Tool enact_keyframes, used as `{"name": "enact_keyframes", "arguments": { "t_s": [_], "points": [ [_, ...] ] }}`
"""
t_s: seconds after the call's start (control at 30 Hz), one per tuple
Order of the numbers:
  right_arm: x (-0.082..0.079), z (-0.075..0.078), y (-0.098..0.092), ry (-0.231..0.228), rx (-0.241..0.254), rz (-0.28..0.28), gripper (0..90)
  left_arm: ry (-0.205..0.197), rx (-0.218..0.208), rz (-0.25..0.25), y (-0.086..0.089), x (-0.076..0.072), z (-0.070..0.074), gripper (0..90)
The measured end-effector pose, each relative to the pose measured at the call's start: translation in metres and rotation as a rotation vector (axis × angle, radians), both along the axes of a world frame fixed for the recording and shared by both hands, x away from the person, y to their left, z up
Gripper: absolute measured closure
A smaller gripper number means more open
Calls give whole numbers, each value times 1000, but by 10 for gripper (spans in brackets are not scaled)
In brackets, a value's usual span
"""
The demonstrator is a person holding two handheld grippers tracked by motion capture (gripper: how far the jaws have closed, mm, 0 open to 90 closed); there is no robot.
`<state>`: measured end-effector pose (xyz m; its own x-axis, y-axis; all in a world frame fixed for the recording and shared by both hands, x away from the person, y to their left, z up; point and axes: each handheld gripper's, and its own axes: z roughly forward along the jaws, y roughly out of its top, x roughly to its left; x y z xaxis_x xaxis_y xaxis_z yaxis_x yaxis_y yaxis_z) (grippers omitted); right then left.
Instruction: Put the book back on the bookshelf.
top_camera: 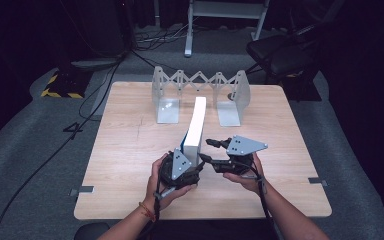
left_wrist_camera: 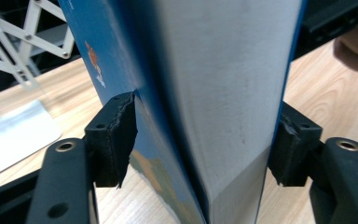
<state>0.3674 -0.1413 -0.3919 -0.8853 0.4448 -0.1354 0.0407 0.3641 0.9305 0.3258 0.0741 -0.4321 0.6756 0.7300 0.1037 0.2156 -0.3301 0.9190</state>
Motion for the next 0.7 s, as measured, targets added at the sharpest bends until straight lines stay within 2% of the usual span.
{"name": "enact_keyframes", "arguments": {
  "t_s": [0.17,0.23,0.3,0.4,0.47,0.5,0.53,0.57,0.6,0.7],
  "points": [
    [3,-2,-5,2,-3,-25,415,9,-9,-17,9,0,0,479],
    [5,-1,-10,10,10,-27,408,18,-13,-8,16,2,1,534],
    [9,-1,-18,9,17,-56,395,44,-40,-18,26,6,0,592],
    [16,-2,-30,1,1,-101,382,53,-35,-48,29,8,1,597],
    [21,-5,-41,9,9,-109,376,56,-39,-63,30,8,1,598],
    [24,-6,-48,11,4,-124,365,61,-39,-89,33,8,2,598],
    [26,-8,-54,20,5,-119,350,63,-34,-143,38,8,2,598],
    [26,-8,-54,20,5,-119,350,63,-34,-143,38,8,2,598],
    [32,-11,-64,45,8,-104,337,67,-20,-187,42,5,3,598],
    [37,-15,-71,75,2,-61,312,69,-1,-245,49,-1,4,597]
  ]
}}
